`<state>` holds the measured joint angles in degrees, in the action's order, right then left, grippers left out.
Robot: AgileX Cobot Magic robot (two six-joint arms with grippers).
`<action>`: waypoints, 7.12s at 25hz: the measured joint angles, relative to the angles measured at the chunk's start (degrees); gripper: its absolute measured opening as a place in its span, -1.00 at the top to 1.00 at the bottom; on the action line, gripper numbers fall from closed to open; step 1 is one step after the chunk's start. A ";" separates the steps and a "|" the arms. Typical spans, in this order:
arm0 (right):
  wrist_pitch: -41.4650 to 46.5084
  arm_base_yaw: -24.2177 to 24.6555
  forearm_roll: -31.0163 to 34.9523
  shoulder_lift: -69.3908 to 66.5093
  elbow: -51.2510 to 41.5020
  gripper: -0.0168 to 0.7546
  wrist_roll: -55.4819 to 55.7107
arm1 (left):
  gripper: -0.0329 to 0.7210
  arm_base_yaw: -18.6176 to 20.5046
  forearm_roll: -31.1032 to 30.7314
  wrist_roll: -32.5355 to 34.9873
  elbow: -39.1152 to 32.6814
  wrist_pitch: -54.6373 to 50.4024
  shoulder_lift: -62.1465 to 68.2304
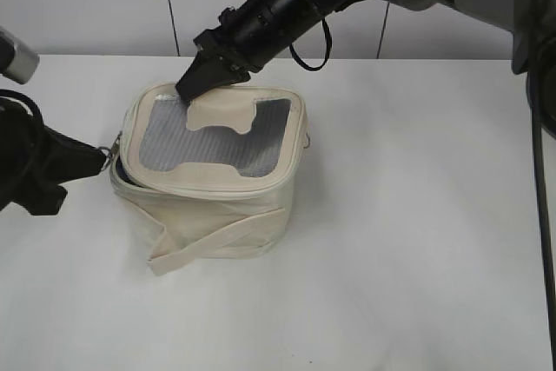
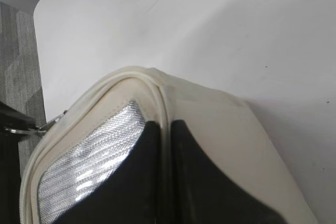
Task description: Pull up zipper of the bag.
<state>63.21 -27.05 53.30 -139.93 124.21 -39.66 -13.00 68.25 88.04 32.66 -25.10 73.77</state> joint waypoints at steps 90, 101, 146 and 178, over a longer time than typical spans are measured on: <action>-28.49 16.86 45.64 39.04 -79.31 -0.49 -65.02 | -0.08 -7.69 -20.37 -20.54 67.33 -39.77 49.09; -28.12 12.72 50.91 33.85 -78.85 -0.49 -77.93 | 0.81 -7.69 -20.68 -21.09 67.37 -38.84 49.32; -36.49 9.58 47.47 37.10 -79.19 0.93 -66.38 | 0.82 -8.08 -20.69 -25.78 67.32 -37.37 49.32; -39.24 -12.70 42.68 37.55 -76.98 0.89 -47.62 | 0.80 -10.25 -20.01 -38.48 67.00 -27.65 49.44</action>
<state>23.97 -39.74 95.98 -102.38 47.22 -87.28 -23.25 48.24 49.56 99.66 -52.75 123.21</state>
